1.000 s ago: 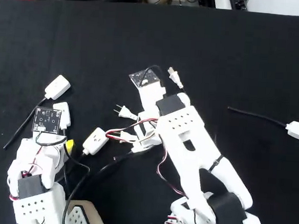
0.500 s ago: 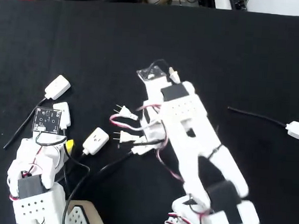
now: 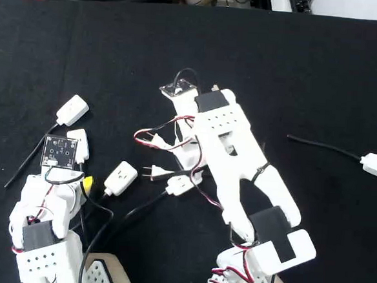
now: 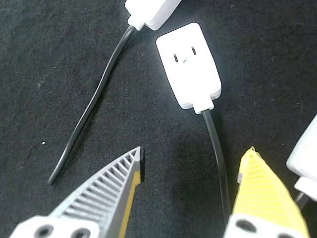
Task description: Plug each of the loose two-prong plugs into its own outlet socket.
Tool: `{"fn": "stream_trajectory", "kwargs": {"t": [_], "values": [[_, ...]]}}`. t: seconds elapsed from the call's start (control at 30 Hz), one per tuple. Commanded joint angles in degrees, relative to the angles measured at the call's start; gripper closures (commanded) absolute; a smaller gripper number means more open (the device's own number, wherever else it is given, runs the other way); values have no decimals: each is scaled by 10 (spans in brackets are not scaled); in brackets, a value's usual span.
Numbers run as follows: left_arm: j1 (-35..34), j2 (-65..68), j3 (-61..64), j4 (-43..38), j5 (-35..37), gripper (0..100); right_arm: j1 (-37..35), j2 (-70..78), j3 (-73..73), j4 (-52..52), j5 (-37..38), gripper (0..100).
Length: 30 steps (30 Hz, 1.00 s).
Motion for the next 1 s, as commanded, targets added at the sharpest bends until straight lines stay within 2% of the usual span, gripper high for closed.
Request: {"fn": "stream_trajectory", "kwargs": {"t": [0.0,0.57,0.97], "values": [[-6,-4,11,-16,-7,694,-3,-3,-14,6,10,987],[-6,-4,11,-15,-8,694,-2,-2,4,4,91,987],[-6,-3,11,-15,-8,694,4,48,4,-37,109,987]]}}
